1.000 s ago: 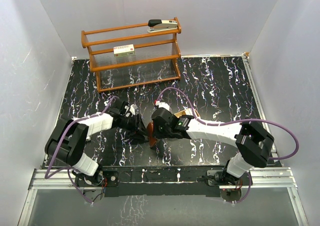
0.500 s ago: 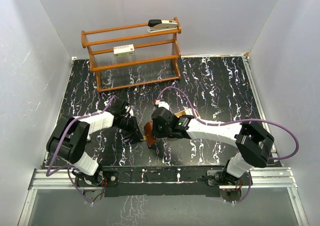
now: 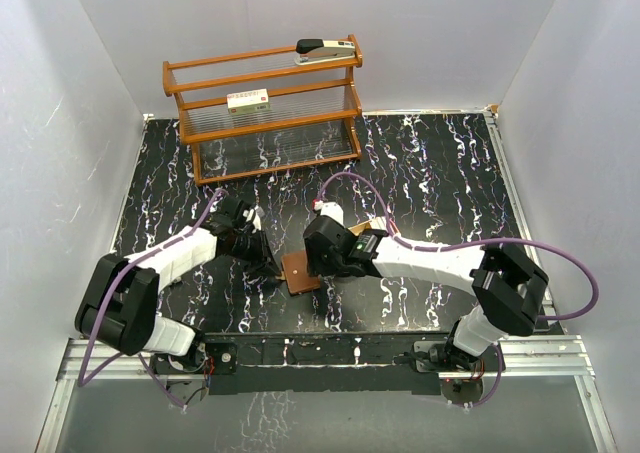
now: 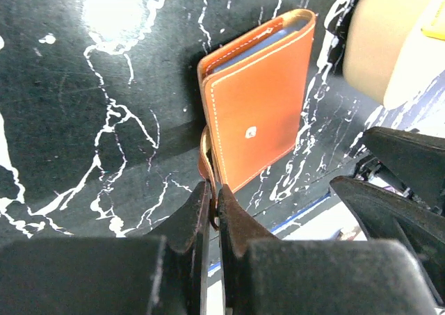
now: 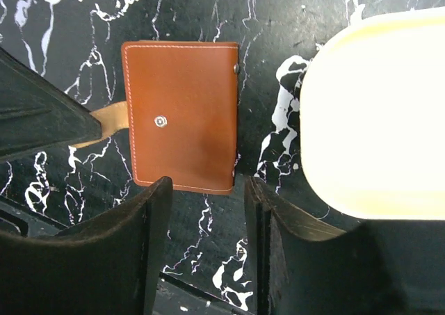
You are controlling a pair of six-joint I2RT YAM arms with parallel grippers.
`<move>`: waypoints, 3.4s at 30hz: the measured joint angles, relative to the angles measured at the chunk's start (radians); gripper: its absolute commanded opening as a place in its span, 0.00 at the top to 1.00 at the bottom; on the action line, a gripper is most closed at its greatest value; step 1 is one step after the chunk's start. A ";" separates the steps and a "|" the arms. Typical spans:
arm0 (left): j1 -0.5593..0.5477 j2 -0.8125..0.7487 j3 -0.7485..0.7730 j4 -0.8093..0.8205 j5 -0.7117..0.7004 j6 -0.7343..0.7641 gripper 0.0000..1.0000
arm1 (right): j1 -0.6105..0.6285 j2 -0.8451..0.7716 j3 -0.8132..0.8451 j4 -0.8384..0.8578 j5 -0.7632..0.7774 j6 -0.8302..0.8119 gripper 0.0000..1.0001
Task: Put the credit cards into the card holder
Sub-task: Open the card holder at the center of the board.
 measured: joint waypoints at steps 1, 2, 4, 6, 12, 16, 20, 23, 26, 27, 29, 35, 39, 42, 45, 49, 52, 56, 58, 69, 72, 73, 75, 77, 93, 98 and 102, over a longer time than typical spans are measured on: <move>0.000 -0.004 0.000 0.000 0.007 0.000 1.00 | 0.000 0.000 0.009 -0.009 0.004 -0.005 0.54; 0.000 -0.008 0.000 0.001 0.016 -0.002 1.00 | 0.000 0.000 0.016 -0.010 0.004 -0.013 0.53; 0.000 -0.021 0.000 0.002 0.036 -0.008 1.00 | 0.000 0.000 0.028 -0.005 -0.007 -0.026 0.51; 0.000 -0.045 0.001 0.006 0.053 -0.018 1.00 | 0.000 0.000 0.031 0.008 -0.023 -0.035 0.49; 0.000 -0.081 0.060 0.008 0.089 -0.040 1.00 | 0.000 0.005 0.048 0.020 -0.068 -0.050 0.42; 0.000 -0.092 0.090 0.006 0.099 -0.040 1.00 | 0.000 0.005 0.050 0.038 -0.085 -0.060 0.43; 0.000 -0.092 0.092 -0.006 0.100 -0.039 1.00 | 0.000 0.005 0.050 0.040 -0.082 -0.070 0.57; 0.000 -0.092 0.092 -0.015 0.100 -0.039 1.00 | 0.000 0.005 0.050 0.039 -0.067 -0.075 0.69; 0.000 -0.092 0.092 -0.021 0.098 -0.038 1.00 | 0.000 0.005 0.050 0.040 -0.041 -0.078 0.70; 0.000 -0.092 0.092 -0.023 0.097 -0.036 1.00 | 0.000 0.006 0.050 0.040 -0.030 -0.081 0.69; 0.000 -0.094 0.092 -0.029 0.095 -0.035 1.00 | 0.000 0.010 0.050 0.040 -0.016 -0.094 0.67; 0.000 -0.111 0.091 -0.041 0.091 -0.035 1.00 | 0.000 0.048 0.055 0.047 -0.011 -0.132 0.67; 0.000 -0.119 0.090 -0.042 0.087 -0.035 1.00 | 0.000 0.066 0.056 0.060 -0.011 -0.154 0.87; 0.000 -0.119 0.090 -0.049 0.081 -0.030 1.00 | 0.000 0.072 0.066 0.060 -0.010 -0.160 1.00; 0.000 -0.119 0.090 -0.063 0.071 -0.023 1.00 | 0.000 0.072 0.077 0.060 0.003 -0.168 1.00; 0.000 -0.127 0.090 -0.082 0.061 -0.016 1.00 | -0.003 0.072 0.079 0.058 0.040 -0.175 1.00; 0.000 -0.140 0.090 -0.091 0.057 -0.006 1.00 | -0.004 0.072 0.079 0.051 0.084 -0.179 1.00; 0.000 -0.142 0.090 -0.093 0.059 -0.003 1.00 | -0.006 0.072 0.084 0.029 0.103 -0.207 0.88; 0.000 -0.142 0.090 -0.093 0.064 -0.001 1.00 | -0.008 0.071 0.098 0.021 0.075 -0.232 0.78; 0.000 -0.144 0.090 -0.092 0.080 0.009 1.00 | -0.009 0.029 0.105 0.092 -0.088 -0.450 0.66; 0.000 -0.146 0.090 -0.092 0.080 0.010 1.00 | -0.010 0.063 0.112 0.095 -0.113 -0.482 0.70; 0.000 -0.146 0.090 -0.093 0.080 0.010 1.00 | -0.010 0.079 0.115 0.095 -0.117 -0.490 0.75; 0.000 -0.146 0.090 -0.093 0.080 0.011 1.00 | -0.011 0.106 0.119 0.093 -0.120 -0.499 0.86; 0.000 -0.146 0.090 -0.093 0.077 0.014 1.00 | -0.011 0.123 0.119 0.095 -0.120 -0.503 0.97; 0.262 -0.149 0.081 -0.191 -0.104 0.036 0.76 | -0.048 -0.012 -0.076 0.235 -0.215 -0.104 1.00; 0.310 -0.099 0.055 -0.138 -0.009 0.034 0.53 | -0.048 -0.074 -0.172 0.269 -0.219 0.024 1.00; 0.308 -0.102 0.037 -0.104 0.057 0.039 0.36 | -0.048 -0.113 -0.204 0.288 -0.203 0.087 1.00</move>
